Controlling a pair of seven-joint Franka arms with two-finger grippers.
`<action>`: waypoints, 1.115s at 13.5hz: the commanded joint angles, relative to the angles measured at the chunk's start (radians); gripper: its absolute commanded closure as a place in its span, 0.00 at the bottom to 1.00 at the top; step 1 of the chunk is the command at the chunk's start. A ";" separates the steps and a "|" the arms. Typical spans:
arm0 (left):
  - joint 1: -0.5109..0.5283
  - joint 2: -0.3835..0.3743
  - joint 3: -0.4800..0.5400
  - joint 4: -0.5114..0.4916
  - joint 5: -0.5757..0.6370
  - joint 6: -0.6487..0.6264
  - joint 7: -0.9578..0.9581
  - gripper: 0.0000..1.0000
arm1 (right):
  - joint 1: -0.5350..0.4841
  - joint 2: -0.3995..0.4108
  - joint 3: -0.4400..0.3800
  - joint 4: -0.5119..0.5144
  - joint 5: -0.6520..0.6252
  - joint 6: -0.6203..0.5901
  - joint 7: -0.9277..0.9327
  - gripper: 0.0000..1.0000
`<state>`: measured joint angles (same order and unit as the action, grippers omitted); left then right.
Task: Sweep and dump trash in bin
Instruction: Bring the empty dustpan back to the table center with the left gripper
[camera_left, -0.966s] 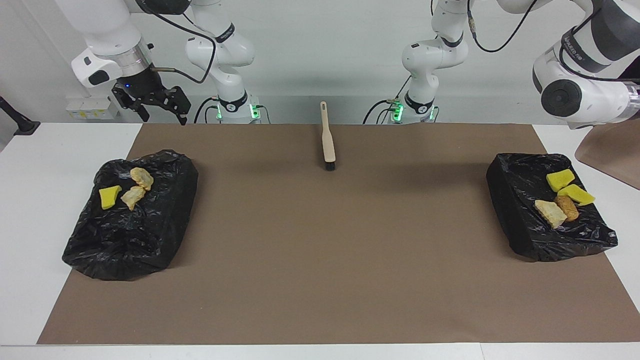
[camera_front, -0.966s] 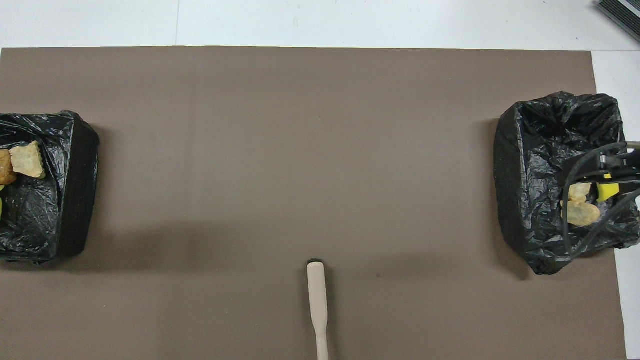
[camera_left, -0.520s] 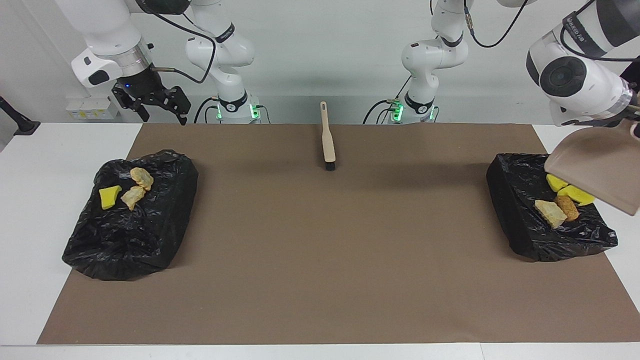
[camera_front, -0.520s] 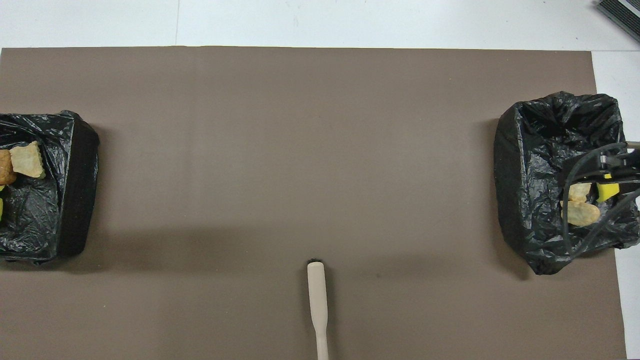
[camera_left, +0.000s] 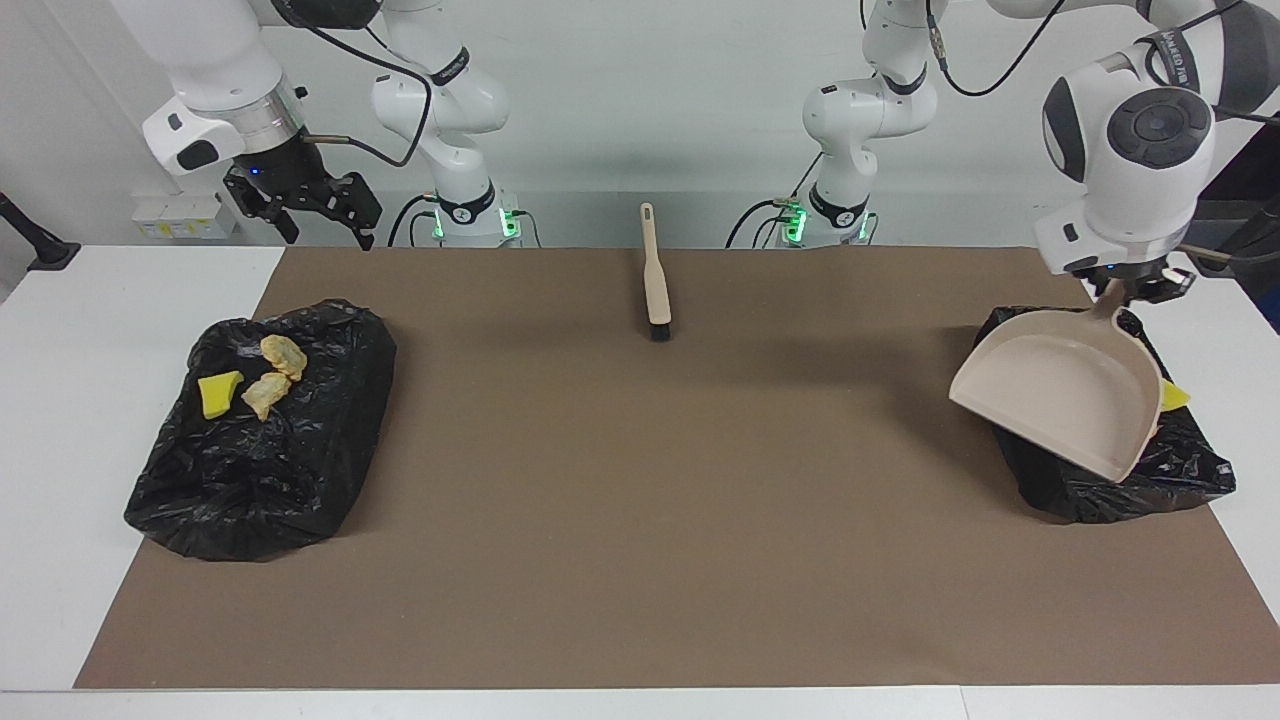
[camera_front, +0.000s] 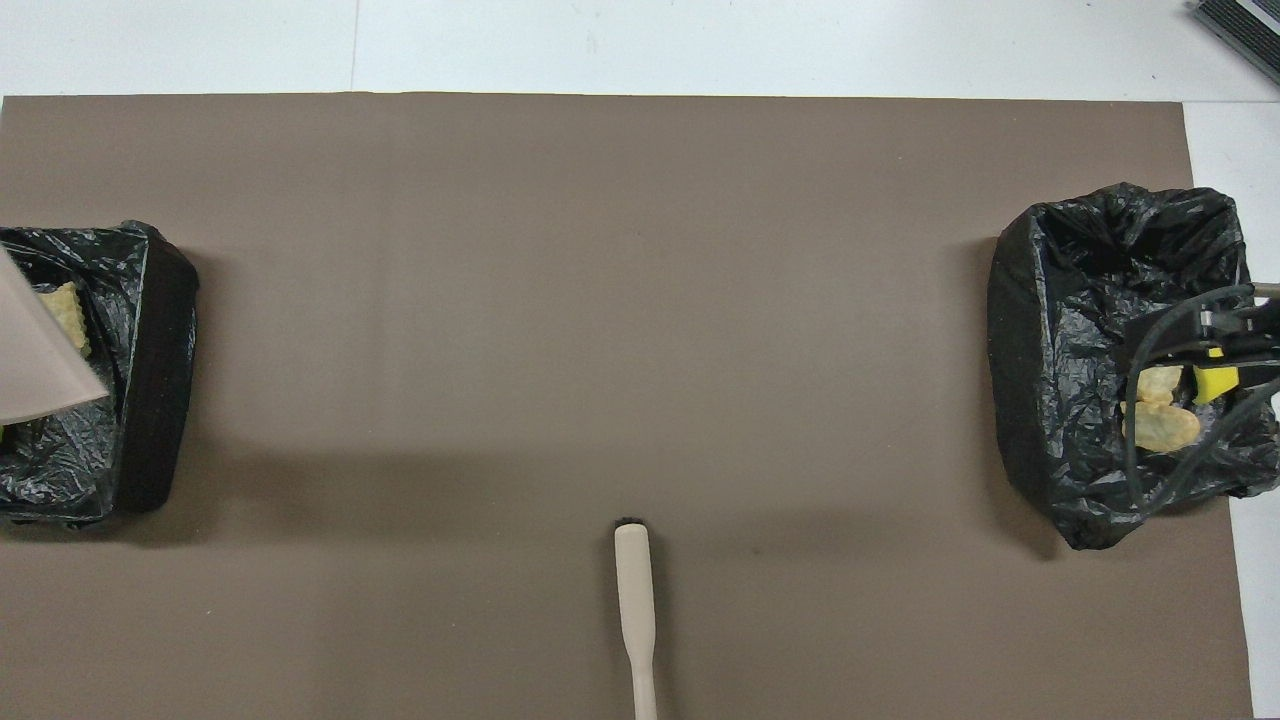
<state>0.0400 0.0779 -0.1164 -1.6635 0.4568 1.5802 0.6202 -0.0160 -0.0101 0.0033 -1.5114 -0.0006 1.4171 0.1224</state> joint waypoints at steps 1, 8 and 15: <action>-0.093 0.028 0.014 0.010 -0.111 0.047 -0.211 1.00 | -0.005 -0.001 0.003 0.007 0.021 0.003 0.008 0.00; -0.287 0.094 0.015 0.037 -0.328 0.170 -0.629 1.00 | -0.005 -0.001 0.003 0.007 0.021 0.003 0.008 0.00; -0.483 0.292 0.014 0.165 -0.363 0.320 -1.075 1.00 | -0.005 -0.001 0.003 0.007 0.021 0.003 0.008 0.00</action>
<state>-0.4057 0.3283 -0.1220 -1.5518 0.1223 1.8732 -0.3902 -0.0160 -0.0101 0.0033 -1.5114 -0.0006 1.4171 0.1224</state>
